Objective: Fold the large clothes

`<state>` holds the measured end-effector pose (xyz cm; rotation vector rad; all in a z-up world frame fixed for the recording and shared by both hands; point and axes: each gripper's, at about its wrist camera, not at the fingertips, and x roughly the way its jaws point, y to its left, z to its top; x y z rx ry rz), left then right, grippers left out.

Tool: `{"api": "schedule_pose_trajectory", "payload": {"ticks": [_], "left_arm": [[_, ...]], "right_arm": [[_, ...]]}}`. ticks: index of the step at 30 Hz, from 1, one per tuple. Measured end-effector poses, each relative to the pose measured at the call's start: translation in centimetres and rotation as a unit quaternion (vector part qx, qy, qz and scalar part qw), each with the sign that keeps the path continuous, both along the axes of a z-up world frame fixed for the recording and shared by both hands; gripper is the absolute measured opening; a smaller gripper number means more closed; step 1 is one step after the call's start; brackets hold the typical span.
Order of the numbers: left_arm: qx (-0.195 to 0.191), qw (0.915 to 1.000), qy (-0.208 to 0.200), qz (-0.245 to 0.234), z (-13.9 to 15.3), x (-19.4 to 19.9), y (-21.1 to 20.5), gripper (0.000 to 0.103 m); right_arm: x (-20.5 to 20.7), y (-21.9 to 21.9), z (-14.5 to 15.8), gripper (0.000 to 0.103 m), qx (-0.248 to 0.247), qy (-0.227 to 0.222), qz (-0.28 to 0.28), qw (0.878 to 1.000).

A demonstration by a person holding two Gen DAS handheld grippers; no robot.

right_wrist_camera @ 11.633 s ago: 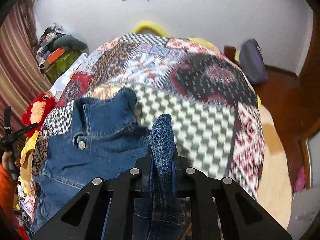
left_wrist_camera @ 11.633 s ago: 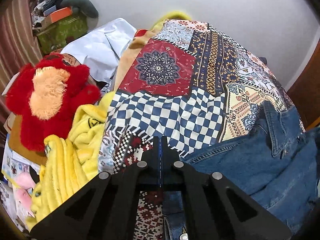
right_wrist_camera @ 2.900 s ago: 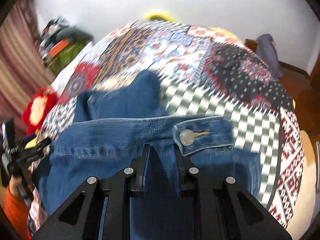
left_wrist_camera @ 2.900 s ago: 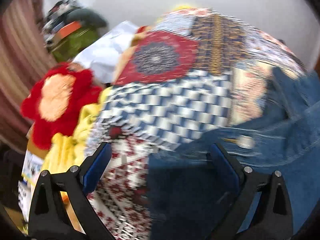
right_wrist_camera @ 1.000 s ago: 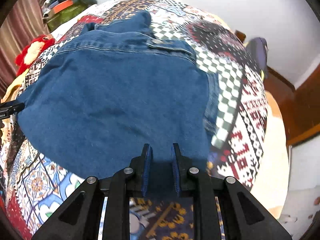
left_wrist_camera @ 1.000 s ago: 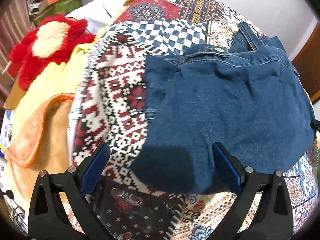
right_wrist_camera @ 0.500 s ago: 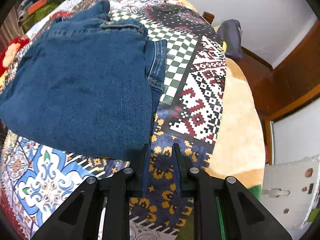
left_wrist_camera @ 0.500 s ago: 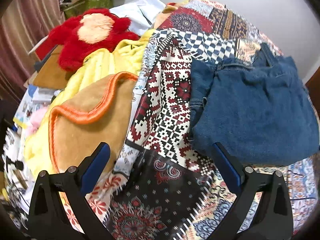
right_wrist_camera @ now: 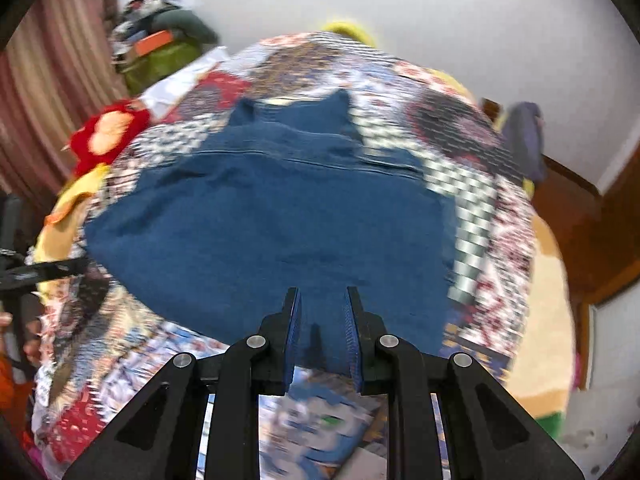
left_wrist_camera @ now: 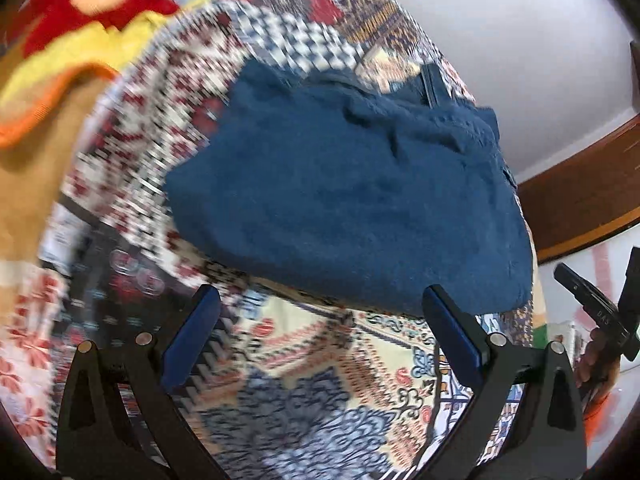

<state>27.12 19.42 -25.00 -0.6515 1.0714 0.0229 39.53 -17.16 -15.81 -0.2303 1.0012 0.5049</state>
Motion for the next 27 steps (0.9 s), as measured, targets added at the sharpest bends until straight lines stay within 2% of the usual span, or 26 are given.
{"api": "schedule_pose_trajectory", "payload": {"ticks": [2, 5, 7, 10, 13, 15, 19, 22, 25, 27], "left_arm": [[-0.02, 0.9998, 0.002, -0.004, -1.0, 0.6, -0.6, 0.102], [-0.081, 0.9967, 0.007, 0.007, -2.8, 1.7, -0.6, 0.102], [-0.105, 0.9943, 0.006, 0.019, -3.7, 2.5, -0.4, 0.102], [-0.113, 0.9927, -0.006, 0.042, -4.4, 3.4, 0.0, 0.102], [-0.126, 0.99, -0.024, 0.06, -5.1, 4.3, 0.3, 0.102], [-0.12, 0.99, -0.031, 0.067, -5.3, 5.0, 0.3, 0.102], [-0.074, 0.9932, -0.028, 0.086, -5.4, 6.8, 0.3, 0.1], [-0.055, 0.9921, -0.032, 0.108, -5.0, 7.6, 0.7, 0.093], [-0.037, 0.9905, -0.031, 0.129, -4.3, 8.2, 1.2, 0.078], [-0.017, 0.9893, -0.036, 0.141, -3.1, 8.0, 1.3, 0.061]], "right_arm": [[-0.2, 1.7, -0.7, 0.017, 0.003, 0.01, 0.019, 1.0], [-0.1, 4.0, -2.4, 0.017, -0.002, 0.034, 0.039, 0.999], [0.3, 5.2, -4.1, 0.017, -0.01, 0.053, 0.048, 0.997], [1.1, 6.3, -6.7, 0.017, -0.026, 0.07, 0.052, 0.996], [1.3, 6.3, -7.2, 0.017, -0.009, 0.07, 0.052, 0.996], [1.7, 6.2, -7.6, 0.017, 0.004, 0.08, 0.048, 0.996], [2.5, 5.4, -7.9, 0.017, 0.037, 0.105, 0.034, 0.993], [2.9, 4.8, -7.8, 0.017, 0.06, 0.121, 0.02, 0.991], [2.9, 4.5, -7.6, 0.017, 0.068, 0.132, 0.01, 0.989], [2.9, 4.6, -7.3, 0.017, 0.062, 0.137, 0.008, 0.989]]}}
